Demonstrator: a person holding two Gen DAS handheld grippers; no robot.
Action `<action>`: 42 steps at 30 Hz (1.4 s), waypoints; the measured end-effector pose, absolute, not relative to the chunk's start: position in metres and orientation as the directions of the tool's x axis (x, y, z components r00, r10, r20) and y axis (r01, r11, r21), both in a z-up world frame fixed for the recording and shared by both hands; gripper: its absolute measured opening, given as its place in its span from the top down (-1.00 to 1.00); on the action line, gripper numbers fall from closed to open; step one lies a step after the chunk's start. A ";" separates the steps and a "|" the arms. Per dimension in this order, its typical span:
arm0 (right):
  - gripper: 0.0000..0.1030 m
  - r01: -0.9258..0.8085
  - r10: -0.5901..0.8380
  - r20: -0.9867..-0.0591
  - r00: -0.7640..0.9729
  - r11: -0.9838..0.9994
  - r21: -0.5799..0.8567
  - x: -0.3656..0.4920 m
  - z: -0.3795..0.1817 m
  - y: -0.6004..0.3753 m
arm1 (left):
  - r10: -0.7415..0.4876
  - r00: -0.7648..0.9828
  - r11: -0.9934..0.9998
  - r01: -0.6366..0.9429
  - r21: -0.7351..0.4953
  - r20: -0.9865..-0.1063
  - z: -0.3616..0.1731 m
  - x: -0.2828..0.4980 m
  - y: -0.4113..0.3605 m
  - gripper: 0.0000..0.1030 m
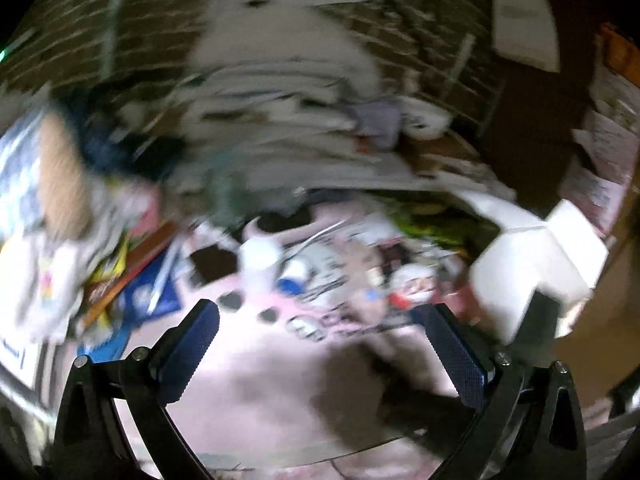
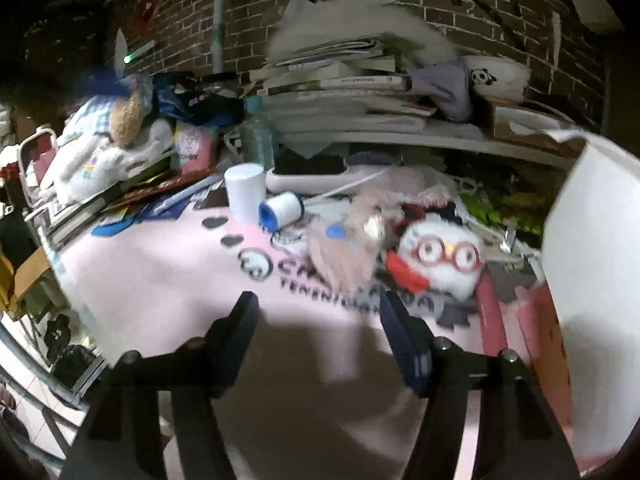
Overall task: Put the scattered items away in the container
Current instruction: 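Grasp the pink fuzzy plush with a blue heart with the right gripper, then carry the pink plush with the right gripper into the white box and release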
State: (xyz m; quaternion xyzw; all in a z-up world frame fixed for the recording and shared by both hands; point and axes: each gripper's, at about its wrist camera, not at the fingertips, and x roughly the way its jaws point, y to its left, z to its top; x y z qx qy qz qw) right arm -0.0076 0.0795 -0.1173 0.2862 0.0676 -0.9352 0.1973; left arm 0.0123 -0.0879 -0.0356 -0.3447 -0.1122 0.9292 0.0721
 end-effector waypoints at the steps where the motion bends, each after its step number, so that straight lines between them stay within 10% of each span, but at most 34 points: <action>1: -0.17 0.402 -0.324 -0.565 -0.759 -0.915 -0.015 -0.012 -0.114 0.076 | 0.209 -0.751 -0.962 -0.042 -0.272 -0.627 -0.042 0.013 -0.092 -1.00; 15: -0.40 0.312 -0.155 -0.705 -0.692 -0.945 -0.098 -0.084 -0.122 0.049 | 0.207 -0.752 -0.958 -0.028 -0.284 -0.626 -0.069 0.014 -0.090 -1.00; 24: 0.42 0.322 -0.196 -0.722 -0.663 -0.946 -0.039 -0.089 -0.128 0.054 | 0.210 -0.755 -0.956 -0.024 -0.293 -0.622 -0.068 0.013 -0.091 -1.00; 42: 0.47 0.478 -0.393 -0.630 -0.670 -0.877 0.038 -0.003 -0.116 0.072 | 0.202 -0.741 -0.954 0.000 -0.301 -0.640 -0.076 0.016 -0.100 -1.00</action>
